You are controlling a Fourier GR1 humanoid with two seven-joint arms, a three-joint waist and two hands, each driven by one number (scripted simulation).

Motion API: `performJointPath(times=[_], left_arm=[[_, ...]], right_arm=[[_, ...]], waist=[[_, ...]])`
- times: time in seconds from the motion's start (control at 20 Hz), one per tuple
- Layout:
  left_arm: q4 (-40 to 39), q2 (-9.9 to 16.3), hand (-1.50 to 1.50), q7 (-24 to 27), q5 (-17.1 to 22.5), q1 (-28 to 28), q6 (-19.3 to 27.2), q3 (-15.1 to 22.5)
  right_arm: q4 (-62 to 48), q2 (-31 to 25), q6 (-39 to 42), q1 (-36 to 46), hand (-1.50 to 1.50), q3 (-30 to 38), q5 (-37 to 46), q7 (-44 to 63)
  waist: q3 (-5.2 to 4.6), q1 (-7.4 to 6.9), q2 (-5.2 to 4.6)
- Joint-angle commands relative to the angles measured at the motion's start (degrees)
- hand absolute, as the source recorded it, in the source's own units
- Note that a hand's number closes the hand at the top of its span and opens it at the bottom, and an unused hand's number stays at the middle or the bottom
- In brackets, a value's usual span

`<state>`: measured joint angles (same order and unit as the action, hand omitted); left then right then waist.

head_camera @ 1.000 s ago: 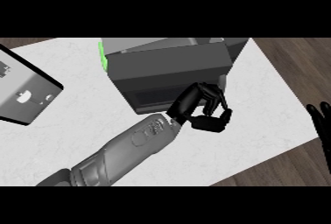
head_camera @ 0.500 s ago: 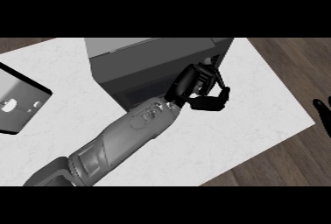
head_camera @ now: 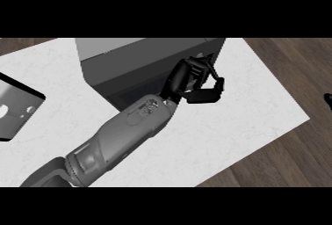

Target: Pick up the milk, place it into the microwave and close the microwave

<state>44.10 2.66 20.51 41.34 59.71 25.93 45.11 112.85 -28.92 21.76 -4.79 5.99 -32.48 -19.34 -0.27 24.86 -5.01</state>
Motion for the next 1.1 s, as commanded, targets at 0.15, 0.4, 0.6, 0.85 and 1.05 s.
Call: performJointPath(times=[0.15, 0.4, 0.6, 0.85, 1.05], left_arm=[[-2.0, -2.5, 1.5, 0.4, 0.5, 4.6, 0.7, 1.5], [-1.9, -2.5, 1.5, 1.2, 1.7, 4.3, 1.7, 1.7], [-1.9, -2.5, 1.5, 1.6, 2.6, 4.6, 2.6, 1.5], [-1.7, -2.5, 1.5, 2.3, 2.9, 4.8, 4.4, 2.2], [-1.7, -2.5, 1.5, 2.7, 3.4, 4.8, 5.0, 2.7]], right_arm=[[-0.1, -2.5, 0.2, 2.2, -1.5, 1.8, -1.1, 1.7], [0.0, -4.1, 0.9, 3.0, -1.5, 2.9, -2.4, 2.6], [-0.5, -4.4, 1.0, 3.6, -1.5, 2.9, -3.8, 3.3], [-0.8, -5.1, 1.4, 4.4, -1.5, 3.5, -5.7, 4.1], [-1.3, -5.4, 1.6, 4.7, -1.5, 3.8, -6.5, 4.5]], waist=[[0.43, 1.88, -0.63], [0.46, 2.5, -0.54], [0.51, 2.35, -0.81], [0.62, 3.17, -0.65], [0.65, 2.99, -0.63]])
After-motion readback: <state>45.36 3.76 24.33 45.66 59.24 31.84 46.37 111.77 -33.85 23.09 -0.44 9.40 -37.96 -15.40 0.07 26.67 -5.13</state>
